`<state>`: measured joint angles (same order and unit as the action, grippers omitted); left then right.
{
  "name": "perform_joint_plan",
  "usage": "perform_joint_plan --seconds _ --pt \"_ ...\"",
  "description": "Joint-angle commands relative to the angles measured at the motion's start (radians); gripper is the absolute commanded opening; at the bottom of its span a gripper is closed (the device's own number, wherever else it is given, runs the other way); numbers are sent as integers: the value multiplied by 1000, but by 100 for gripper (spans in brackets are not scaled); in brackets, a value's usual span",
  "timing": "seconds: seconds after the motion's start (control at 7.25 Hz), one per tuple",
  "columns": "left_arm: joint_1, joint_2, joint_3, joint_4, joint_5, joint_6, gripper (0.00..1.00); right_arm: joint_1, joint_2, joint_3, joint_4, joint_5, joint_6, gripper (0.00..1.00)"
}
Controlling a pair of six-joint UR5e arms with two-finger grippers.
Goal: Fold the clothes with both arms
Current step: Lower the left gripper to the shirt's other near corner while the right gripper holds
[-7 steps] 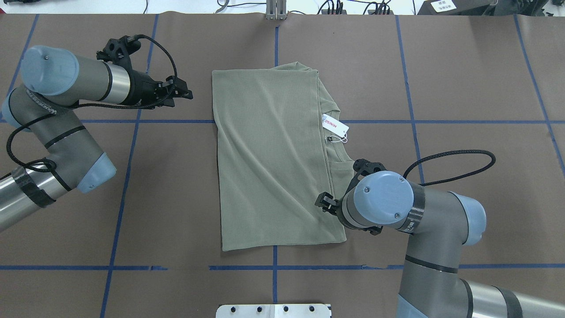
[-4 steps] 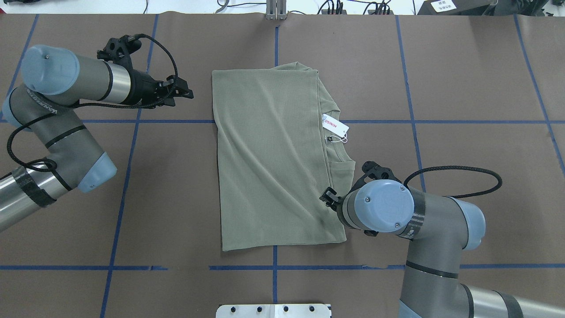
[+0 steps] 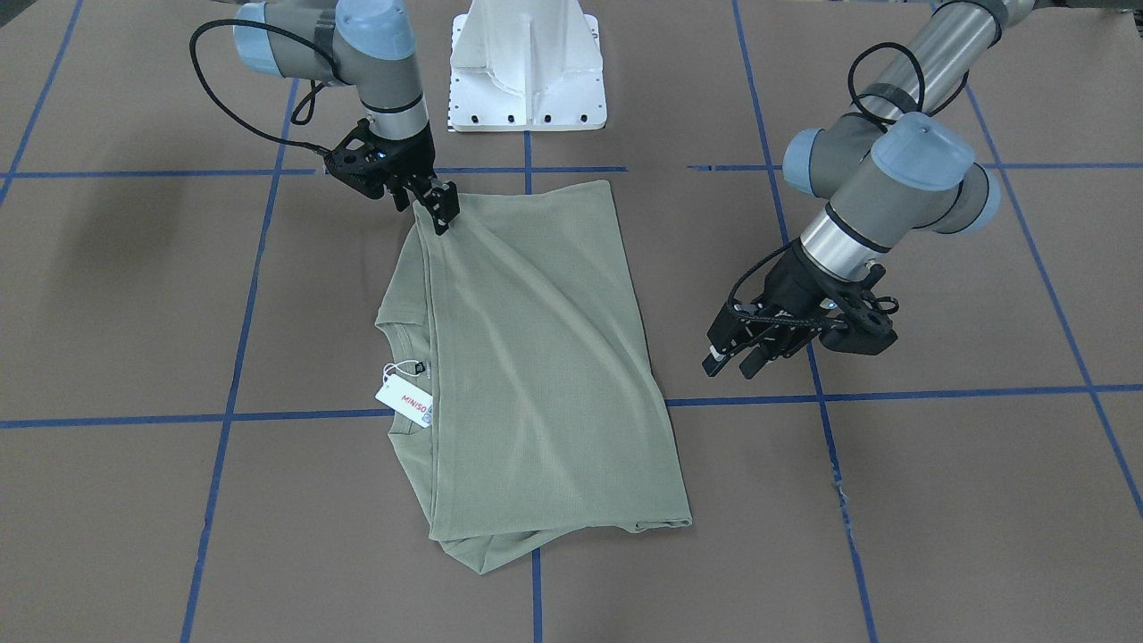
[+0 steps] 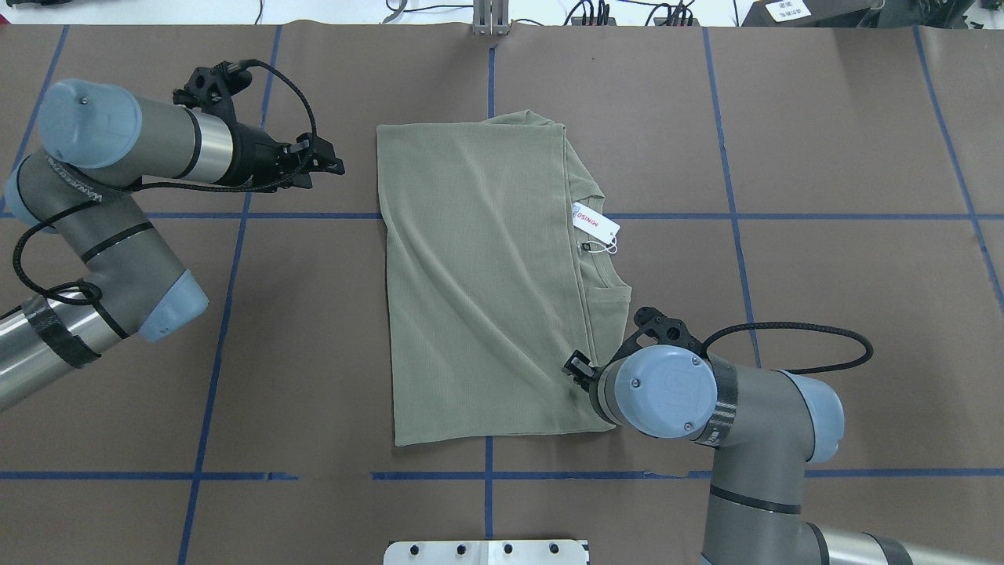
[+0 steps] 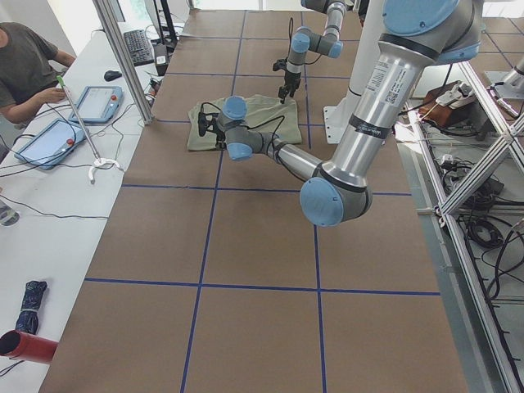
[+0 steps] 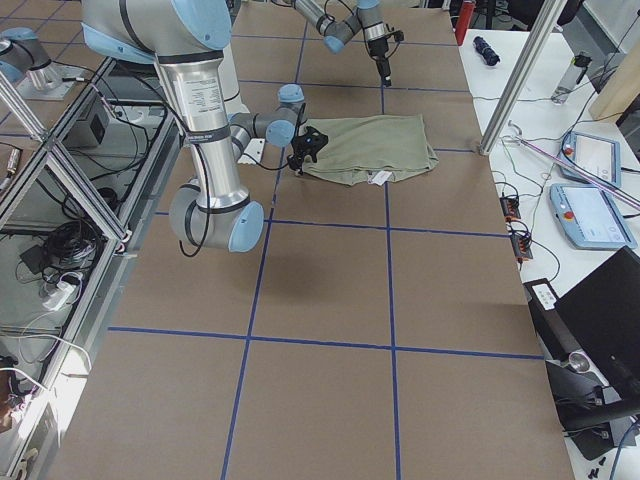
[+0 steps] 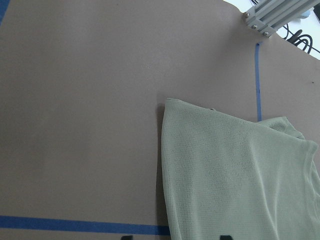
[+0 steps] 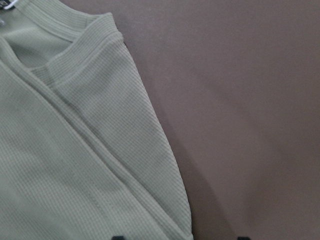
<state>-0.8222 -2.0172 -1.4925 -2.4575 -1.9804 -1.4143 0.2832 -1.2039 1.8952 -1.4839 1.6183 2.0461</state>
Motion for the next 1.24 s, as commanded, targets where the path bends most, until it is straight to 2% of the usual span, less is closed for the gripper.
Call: perform_joint_plan --seconds 0.0,0.14,0.28,0.41,0.97,1.1 --pt "0 -1 -2 0 0 0 66 -4 0 -4 1 -2 0 65" --pt "0 2 -2 0 0 0 66 -4 4 -2 1 0 5 35" --pt "0 5 -2 0 -2 0 66 -6 4 -5 -1 0 0 13" --pt "0 5 -3 0 -2 0 66 -7 7 -5 1 0 2 0" --pt "0 9 -12 2 -2 -3 66 1 6 25 1 11 -9 0" --pt "3 26 -21 0 0 -76 66 8 -9 59 -1 32 -11 0"
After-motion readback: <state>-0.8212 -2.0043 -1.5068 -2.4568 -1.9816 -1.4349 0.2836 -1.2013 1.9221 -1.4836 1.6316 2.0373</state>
